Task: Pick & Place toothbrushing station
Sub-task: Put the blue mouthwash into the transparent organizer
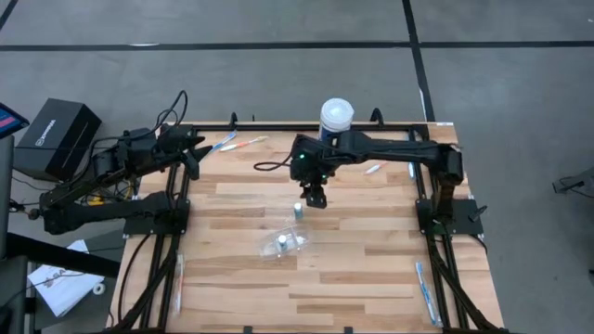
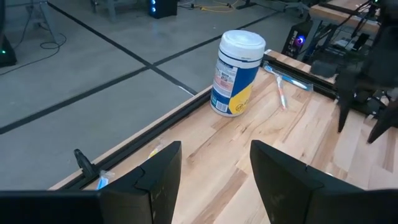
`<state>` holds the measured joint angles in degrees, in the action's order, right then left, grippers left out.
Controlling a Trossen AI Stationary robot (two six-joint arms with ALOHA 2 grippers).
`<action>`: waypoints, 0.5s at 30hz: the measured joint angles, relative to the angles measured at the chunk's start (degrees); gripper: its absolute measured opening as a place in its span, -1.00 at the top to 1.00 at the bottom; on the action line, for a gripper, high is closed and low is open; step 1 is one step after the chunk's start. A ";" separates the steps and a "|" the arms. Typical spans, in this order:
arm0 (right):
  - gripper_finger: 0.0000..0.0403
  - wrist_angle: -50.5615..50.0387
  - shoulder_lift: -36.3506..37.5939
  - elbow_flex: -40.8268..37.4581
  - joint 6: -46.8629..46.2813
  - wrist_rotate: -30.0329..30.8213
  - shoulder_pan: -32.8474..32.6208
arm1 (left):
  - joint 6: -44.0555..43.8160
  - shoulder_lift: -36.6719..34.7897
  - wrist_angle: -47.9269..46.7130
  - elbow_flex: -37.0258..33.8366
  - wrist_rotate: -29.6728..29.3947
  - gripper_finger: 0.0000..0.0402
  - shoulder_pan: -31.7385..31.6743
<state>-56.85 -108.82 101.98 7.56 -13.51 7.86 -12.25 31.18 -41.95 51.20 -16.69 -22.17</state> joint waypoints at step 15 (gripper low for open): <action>0.17 2.47 -5.86 -0.12 0.83 -2.97 0.03 | 0.00 0.00 0.00 0.00 0.02 0.07 0.01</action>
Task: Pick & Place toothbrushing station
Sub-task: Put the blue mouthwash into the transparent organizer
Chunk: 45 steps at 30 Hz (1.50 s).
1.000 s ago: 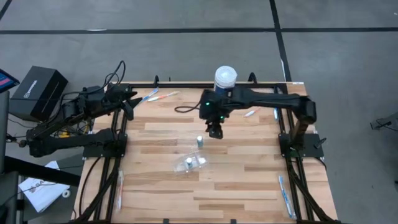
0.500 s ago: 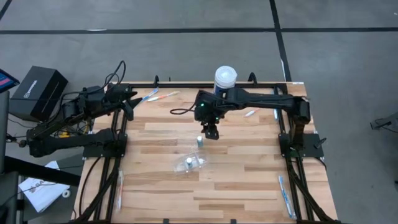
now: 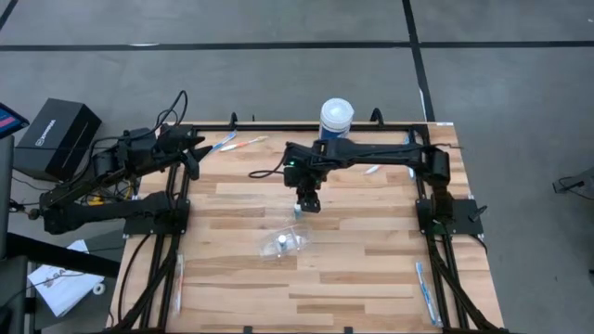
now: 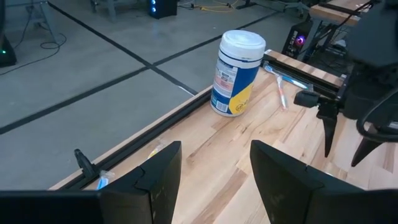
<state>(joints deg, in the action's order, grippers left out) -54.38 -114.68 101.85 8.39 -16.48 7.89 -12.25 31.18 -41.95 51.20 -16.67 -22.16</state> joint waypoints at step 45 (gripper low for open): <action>0.14 7.47 -0.96 -6.70 -0.30 -2.80 0.49 | -0.15 0.00 -0.01 0.02 0.50 0.07 -0.01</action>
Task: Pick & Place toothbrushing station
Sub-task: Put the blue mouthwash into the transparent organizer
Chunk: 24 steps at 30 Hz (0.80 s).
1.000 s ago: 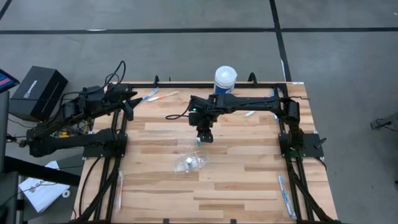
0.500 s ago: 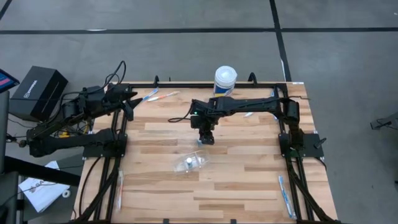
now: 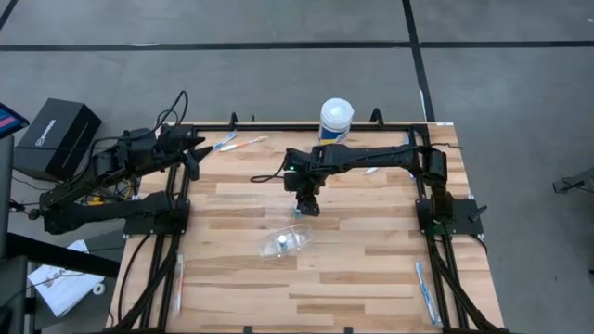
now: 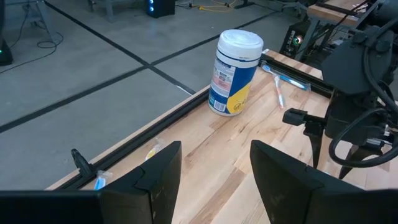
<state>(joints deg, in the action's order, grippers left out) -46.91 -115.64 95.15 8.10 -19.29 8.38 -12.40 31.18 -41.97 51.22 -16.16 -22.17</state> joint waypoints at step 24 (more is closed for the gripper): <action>0.14 -4.70 -2.82 -0.27 -0.13 -0.37 -0.40 | 0.09 0.02 -0.01 0.00 1.07 0.07 0.02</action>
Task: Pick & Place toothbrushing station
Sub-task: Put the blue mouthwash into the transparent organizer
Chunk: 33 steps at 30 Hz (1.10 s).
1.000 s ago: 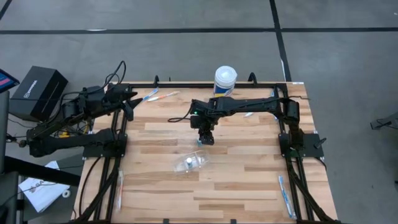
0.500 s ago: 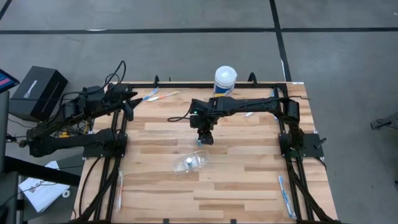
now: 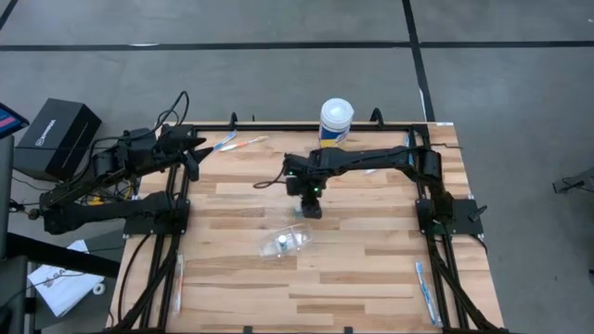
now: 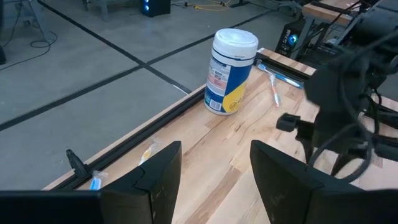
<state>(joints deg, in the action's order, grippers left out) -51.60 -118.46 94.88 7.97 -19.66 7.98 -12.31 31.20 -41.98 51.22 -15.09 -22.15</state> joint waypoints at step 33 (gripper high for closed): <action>0.14 -1.70 -1.35 27.37 -3.06 -1.63 4.74 | -1.20 23.88 -9.38 0.00 13.81 0.07 4.30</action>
<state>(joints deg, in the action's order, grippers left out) -53.30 -119.81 122.25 4.91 -21.29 12.72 -13.51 55.08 -51.35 51.22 -1.29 -17.85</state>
